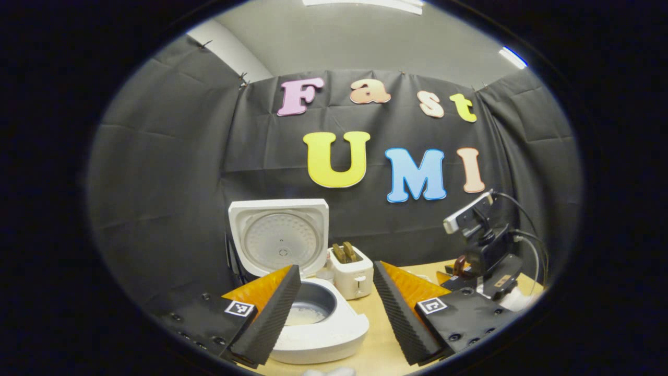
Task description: Close the left gripper, press the button to open the rice cooker; take a wooden spoon from the chopstick holder with the right hand, scoop a spoonful of rice and pour it into the rice cooker, then put the wooden spoon back into the chopstick holder.
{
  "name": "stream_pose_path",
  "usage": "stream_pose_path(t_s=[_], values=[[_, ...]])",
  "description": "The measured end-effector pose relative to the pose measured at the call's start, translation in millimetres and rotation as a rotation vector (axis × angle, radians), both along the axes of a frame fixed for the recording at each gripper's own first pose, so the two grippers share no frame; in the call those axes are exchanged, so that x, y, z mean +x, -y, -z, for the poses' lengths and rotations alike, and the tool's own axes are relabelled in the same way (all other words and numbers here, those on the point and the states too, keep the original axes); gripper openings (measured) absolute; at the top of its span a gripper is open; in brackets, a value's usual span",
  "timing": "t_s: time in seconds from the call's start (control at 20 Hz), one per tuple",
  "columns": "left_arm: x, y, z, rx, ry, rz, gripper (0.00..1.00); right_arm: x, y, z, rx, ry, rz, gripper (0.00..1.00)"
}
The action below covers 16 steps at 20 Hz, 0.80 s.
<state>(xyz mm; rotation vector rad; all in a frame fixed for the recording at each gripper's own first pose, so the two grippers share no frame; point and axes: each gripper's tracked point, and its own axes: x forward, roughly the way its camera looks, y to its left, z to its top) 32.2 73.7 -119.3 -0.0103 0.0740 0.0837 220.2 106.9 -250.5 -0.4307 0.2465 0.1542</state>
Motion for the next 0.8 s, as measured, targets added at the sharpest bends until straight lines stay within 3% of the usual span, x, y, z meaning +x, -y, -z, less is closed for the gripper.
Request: stream_pose_path(t_s=[0.4, 0.8], values=[[-1, -3, 10, 0.014, -0.016, 0.001, 0.95, 1, -9, 59, -0.075, -0.078, -0.031, 0.22], [-4, -15, 19, 0.015, -0.031, -0.019, 0.98, -8, -38, 79, 0.084, -0.170, -0.048, 0.22]])
